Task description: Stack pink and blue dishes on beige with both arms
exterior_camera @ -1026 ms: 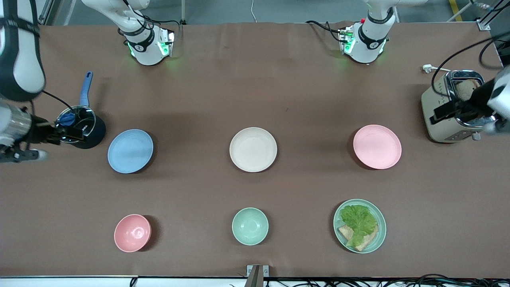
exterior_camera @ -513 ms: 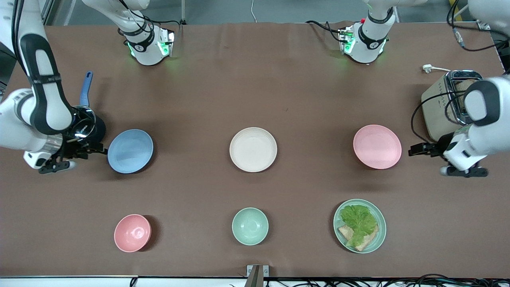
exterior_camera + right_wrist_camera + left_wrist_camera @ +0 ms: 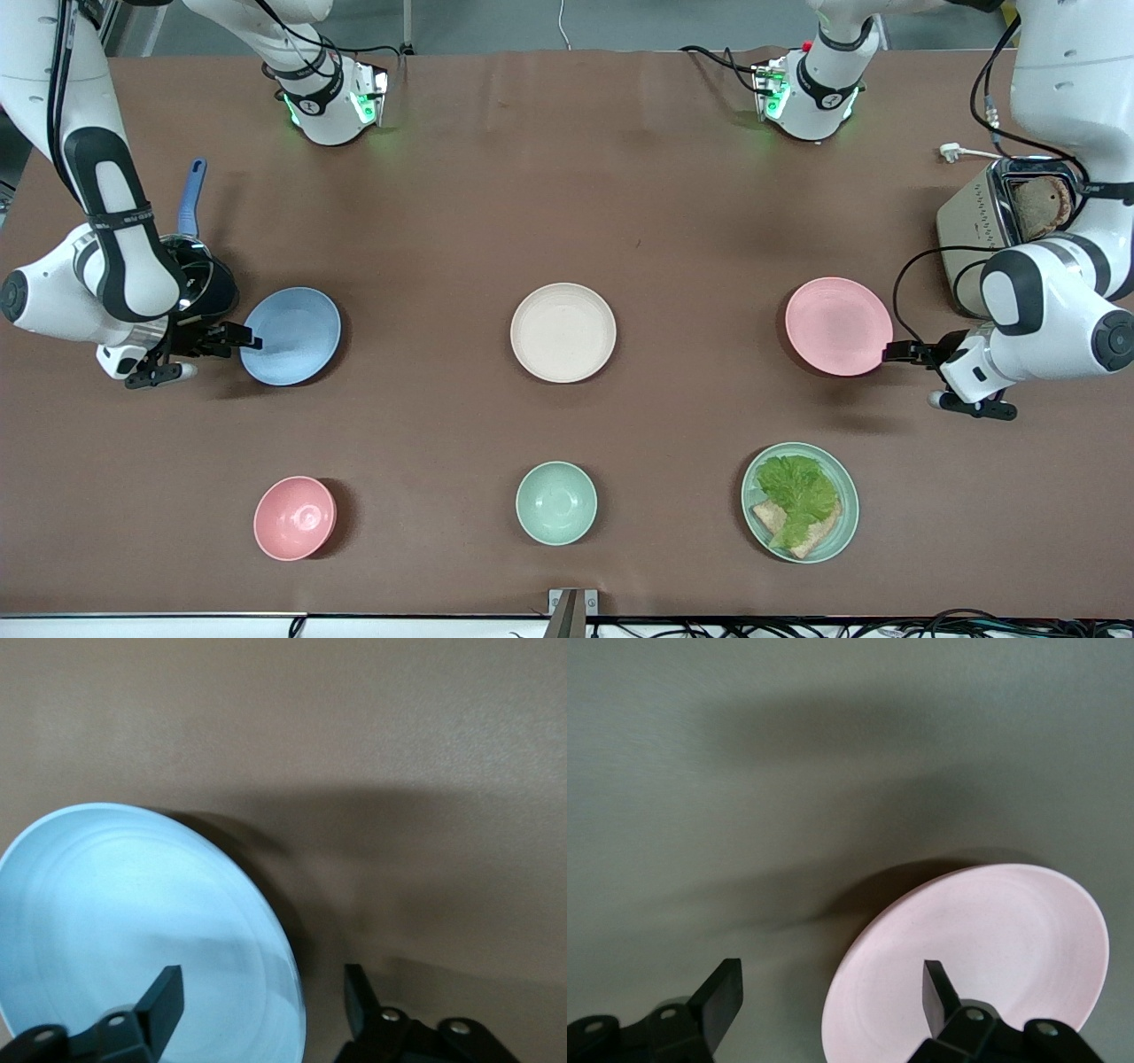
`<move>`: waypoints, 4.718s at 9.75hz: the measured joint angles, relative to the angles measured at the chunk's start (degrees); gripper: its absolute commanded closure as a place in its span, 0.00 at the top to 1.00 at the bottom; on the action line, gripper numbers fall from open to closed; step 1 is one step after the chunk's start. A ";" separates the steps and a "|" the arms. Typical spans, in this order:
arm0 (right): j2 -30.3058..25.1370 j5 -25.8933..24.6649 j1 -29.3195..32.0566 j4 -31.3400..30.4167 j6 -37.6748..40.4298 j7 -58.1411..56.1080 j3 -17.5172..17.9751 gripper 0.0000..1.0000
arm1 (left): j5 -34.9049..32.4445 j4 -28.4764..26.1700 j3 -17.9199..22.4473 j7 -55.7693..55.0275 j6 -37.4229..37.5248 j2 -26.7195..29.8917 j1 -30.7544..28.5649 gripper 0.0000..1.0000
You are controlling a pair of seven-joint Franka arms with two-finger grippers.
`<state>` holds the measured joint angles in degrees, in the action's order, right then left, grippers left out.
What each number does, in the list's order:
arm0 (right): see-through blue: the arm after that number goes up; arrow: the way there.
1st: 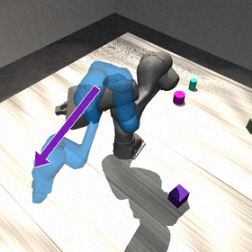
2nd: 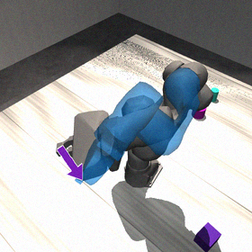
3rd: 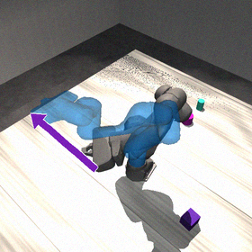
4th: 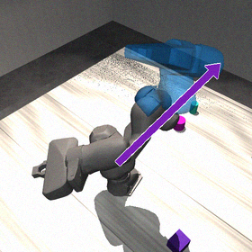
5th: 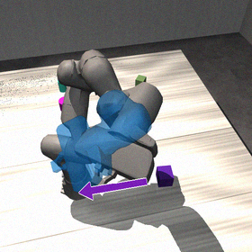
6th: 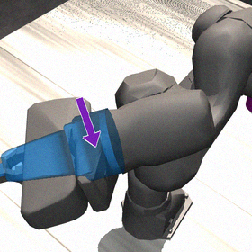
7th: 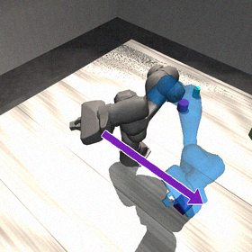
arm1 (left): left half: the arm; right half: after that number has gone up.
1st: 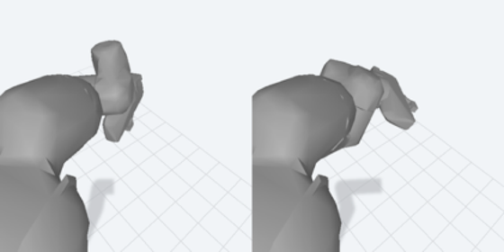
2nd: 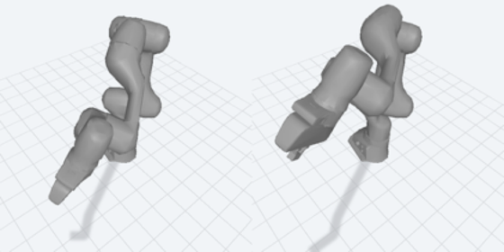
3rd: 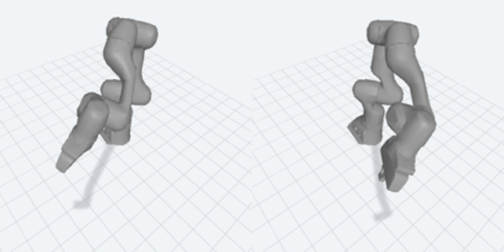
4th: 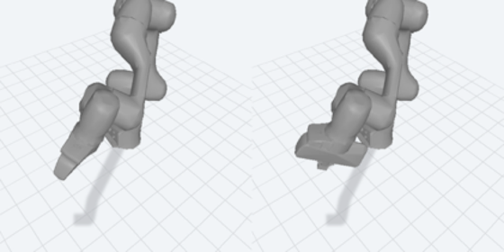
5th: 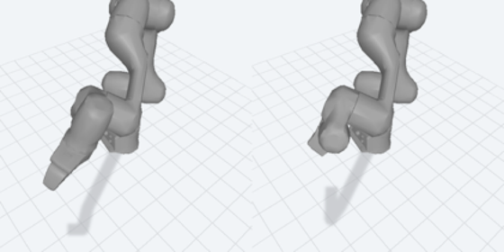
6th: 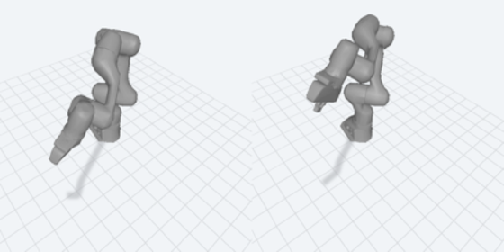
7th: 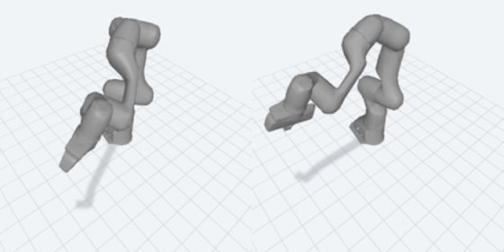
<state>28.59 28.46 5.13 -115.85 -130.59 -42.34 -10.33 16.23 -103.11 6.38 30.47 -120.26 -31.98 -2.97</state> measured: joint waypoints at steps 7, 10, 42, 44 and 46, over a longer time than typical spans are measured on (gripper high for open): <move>0.85 1.65 0.03 -0.54 2.03 -0.08 -0.23 0.00 | 5.68 -4.47 -0.17 10.53 0.00 -0.63 -1.05 0.00; 0.13 0.80 -1.14 8.89 17.59 5.19 -3.33 0.01 | 6.13 -3.53 -1.28 9.60 2.34 2.98 -1.07 0.00; -0.14 -4.11 -17.48 3.61 -10.42 64.68 32.69 0.11 | -23.88 2.79 -11.64 -46.12 8.05 29.87 10.46 1.00; 1.09 -4.11 -18.02 3.57 -12.75 64.68 32.73 0.29 | -20.40 5.38 -7.82 -38.00 16.43 34.56 10.45 1.00; 1.35 -4.15 -18.00 3.61 -13.05 64.65 32.62 0.96 | -19.92 11.13 -5.66 -34.01 25.95 36.23 10.43 1.00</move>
<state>29.95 24.31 -12.87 -112.24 -143.64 22.31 22.30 -3.68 -91.98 0.71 -3.54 -94.31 4.25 7.46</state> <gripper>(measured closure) 0.687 0.000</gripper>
